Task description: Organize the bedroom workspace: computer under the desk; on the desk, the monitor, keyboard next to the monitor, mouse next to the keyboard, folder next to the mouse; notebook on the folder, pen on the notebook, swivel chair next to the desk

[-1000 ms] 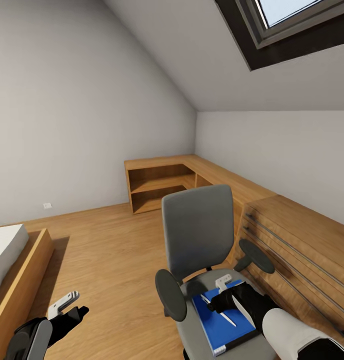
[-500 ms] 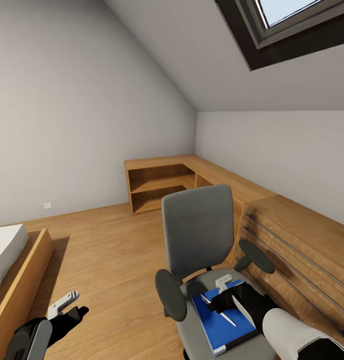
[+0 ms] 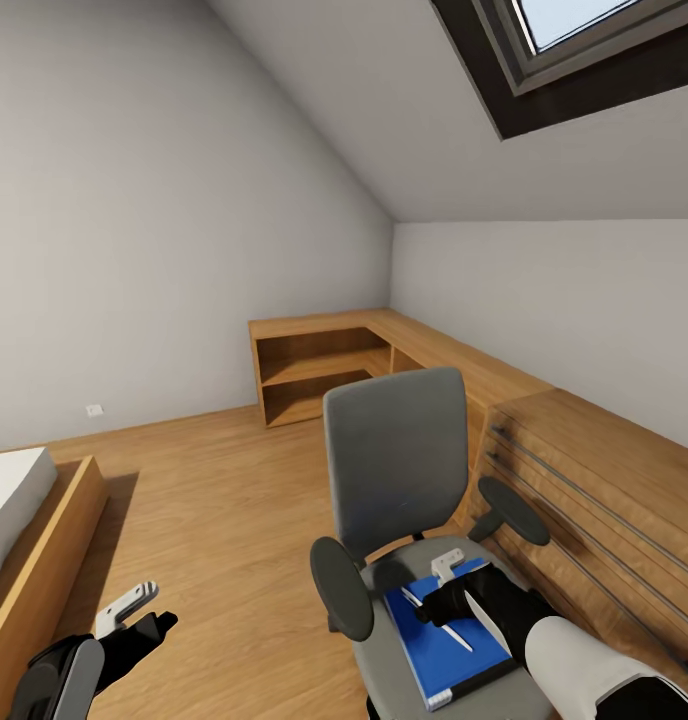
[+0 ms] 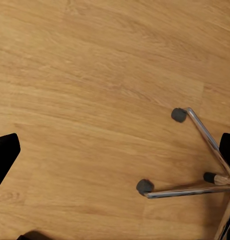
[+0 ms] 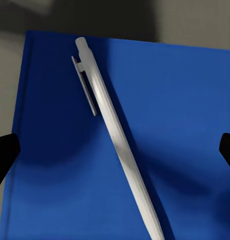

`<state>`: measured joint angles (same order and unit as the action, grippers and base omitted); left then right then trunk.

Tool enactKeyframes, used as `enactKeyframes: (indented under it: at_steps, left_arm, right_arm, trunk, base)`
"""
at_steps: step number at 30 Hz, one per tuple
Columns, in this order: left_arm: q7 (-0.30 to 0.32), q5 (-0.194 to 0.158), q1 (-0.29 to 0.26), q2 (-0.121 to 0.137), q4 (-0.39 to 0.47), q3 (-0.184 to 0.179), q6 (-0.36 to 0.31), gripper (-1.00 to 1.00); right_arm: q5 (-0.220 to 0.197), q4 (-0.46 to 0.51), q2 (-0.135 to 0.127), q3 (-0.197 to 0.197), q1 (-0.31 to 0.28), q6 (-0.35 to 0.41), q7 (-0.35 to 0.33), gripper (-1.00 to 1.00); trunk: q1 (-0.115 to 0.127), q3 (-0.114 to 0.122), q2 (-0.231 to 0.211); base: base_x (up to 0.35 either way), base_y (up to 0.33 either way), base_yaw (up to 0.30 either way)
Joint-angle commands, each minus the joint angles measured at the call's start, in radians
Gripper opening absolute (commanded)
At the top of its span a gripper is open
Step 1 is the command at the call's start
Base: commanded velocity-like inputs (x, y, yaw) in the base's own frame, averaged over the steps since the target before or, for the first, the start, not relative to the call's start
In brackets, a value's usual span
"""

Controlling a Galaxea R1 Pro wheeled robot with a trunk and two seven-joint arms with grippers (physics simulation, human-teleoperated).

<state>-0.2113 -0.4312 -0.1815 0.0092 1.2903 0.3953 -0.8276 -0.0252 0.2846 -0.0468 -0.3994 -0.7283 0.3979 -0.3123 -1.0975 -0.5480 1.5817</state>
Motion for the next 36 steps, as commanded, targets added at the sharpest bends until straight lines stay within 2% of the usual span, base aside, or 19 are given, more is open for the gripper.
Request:
enactKeyframes:
  at_steps: [1,23,28,34,36]
  left_arm:
    - [-0.008,-0.011,-0.001,0.000,0.001,0.000,-0.004,1.00]
    - [-0.005,-0.012,0.000,0.000,0.003,0.000,-0.004,1.00]
    - [-0.005,-0.012,0.000,0.000,0.003,0.000,-0.004,1.00]
    - [-0.005,-0.012,-0.001,0.000,0.003,0.000,-0.004,1.00]
    - [-0.005,-0.012,0.000,0.000,0.003,0.000,-0.004,1.00]
  right_arm:
    - [-0.002,0.002,-0.001,-0.004,0.000,0.006,-0.002,1.00]
    - [-0.004,0.002,-0.002,-0.003,0.000,0.006,-0.002,1.00]
    - [-0.004,0.002,-0.002,-0.003,0.000,0.006,-0.002,1.00]
    - [-0.004,0.002,-0.002,-0.003,0.000,0.006,-0.002,1.00]
    - [-0.004,0.002,-0.002,-0.003,0.000,0.007,-0.002,1.00]
  trunk:
    - [0.000,-0.001,0.001]
    - [0.000,-0.001,0.001]
    - [-0.019,-0.017,0.036]
    - [-0.019,-0.017,0.036]
    - [-0.027,-0.023,0.050]
  base:
    - [0.000,0.000,0.000]
    - [0.000,0.000,0.000]
    - [0.000,0.000,0.000]
    - [0.000,0.000,0.000]
    - [0.000,0.000,0.000]
